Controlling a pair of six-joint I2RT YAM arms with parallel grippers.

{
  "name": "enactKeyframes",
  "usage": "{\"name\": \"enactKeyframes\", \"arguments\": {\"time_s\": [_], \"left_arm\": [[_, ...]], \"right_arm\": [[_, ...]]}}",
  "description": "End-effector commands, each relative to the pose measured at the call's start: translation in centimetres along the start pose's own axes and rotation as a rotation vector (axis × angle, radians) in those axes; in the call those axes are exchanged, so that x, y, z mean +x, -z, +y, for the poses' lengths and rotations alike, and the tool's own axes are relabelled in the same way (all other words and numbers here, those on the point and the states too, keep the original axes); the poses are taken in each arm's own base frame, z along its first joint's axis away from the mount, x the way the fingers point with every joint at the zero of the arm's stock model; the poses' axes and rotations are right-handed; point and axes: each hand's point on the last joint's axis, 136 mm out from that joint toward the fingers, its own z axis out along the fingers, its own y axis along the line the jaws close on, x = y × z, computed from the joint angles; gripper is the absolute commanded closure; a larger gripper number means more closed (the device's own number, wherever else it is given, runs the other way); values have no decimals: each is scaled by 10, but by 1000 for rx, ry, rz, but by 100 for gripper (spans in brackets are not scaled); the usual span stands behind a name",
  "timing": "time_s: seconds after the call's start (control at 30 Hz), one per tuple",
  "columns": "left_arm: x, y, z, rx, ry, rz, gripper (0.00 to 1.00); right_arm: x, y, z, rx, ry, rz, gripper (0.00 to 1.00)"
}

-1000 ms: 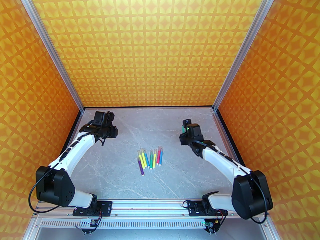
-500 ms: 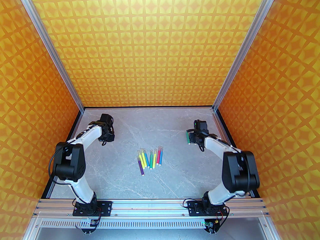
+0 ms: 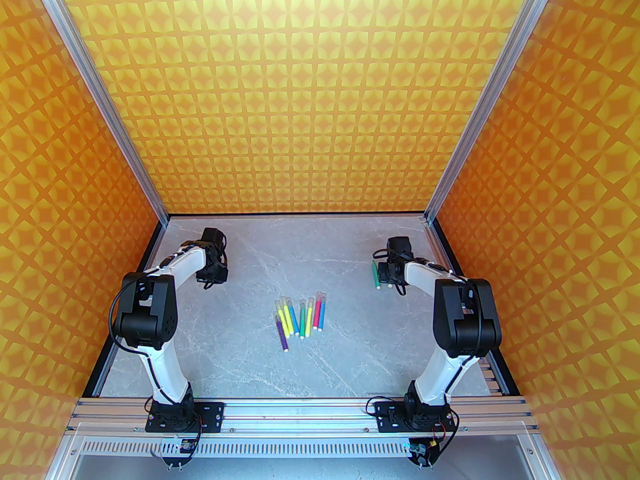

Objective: Open the pen caps

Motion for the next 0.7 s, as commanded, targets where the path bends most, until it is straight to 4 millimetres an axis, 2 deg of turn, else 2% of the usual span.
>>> {"name": "enactKeyframes", "arguments": {"time_s": [0.0, 0.67], "left_arm": [[-3, -4, 9, -25, -4, 13, 97], [2, -22, 18, -33, 8, 55, 87]], "right_arm": [[-5, -5, 0, -9, -20, 11, 98], [4, -18, 5, -29, -37, 61, 87]]}}
